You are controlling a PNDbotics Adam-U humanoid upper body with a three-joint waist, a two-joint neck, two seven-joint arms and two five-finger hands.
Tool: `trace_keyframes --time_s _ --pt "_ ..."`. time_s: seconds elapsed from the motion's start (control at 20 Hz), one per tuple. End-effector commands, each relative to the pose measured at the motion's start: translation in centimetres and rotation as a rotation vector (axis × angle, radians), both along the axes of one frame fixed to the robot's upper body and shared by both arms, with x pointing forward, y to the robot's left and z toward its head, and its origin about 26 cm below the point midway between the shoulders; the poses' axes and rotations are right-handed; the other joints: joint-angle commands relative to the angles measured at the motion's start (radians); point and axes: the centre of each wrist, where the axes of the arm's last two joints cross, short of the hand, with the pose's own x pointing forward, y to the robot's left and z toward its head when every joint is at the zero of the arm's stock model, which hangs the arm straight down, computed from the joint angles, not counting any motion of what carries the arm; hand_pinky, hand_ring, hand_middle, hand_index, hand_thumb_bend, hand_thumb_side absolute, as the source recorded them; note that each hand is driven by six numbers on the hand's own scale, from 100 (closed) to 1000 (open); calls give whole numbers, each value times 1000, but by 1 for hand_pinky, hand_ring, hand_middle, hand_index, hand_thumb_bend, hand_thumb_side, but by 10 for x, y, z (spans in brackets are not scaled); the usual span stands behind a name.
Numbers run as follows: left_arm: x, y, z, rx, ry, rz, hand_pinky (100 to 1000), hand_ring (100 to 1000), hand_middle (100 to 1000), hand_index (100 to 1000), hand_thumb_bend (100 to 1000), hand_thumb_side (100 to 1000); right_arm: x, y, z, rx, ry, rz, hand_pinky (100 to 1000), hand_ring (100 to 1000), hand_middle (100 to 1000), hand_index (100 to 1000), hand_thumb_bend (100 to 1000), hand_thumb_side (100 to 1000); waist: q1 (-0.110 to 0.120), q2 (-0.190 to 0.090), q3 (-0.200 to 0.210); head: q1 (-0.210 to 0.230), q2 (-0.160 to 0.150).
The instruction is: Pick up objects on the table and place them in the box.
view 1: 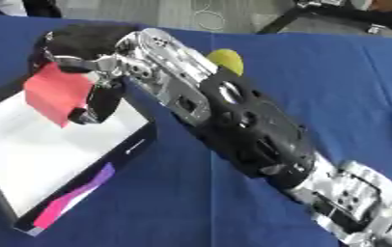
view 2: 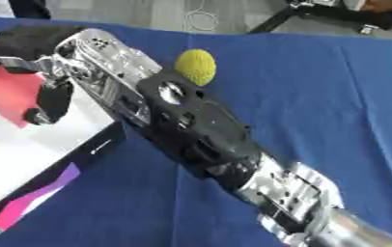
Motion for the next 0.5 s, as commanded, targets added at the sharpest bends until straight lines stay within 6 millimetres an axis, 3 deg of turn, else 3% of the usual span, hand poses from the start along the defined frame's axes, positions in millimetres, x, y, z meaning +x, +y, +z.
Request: trace_keyframes --time_s 0.05,0.25,0.5 --pt "1 2 10 10 -24 1 811 792 761 875 694 635 -3 1 9 -41 -34 24 947 956 861 901 223 450 -5 -8 3 -11 -12" --pt "1 2 9 6 -21 2 811 791 759 875 693 632 -3 -2 13 -65 -66 52 968 988 888 929 270 589 -6 -7 2 -23 -6" --pt "1 4 8 0 -17 10 811 791 758 876 694 628 -2 -5 16 -64 -94 69 986 1000 899 945 301 626 -7 -6 0 -42 3"
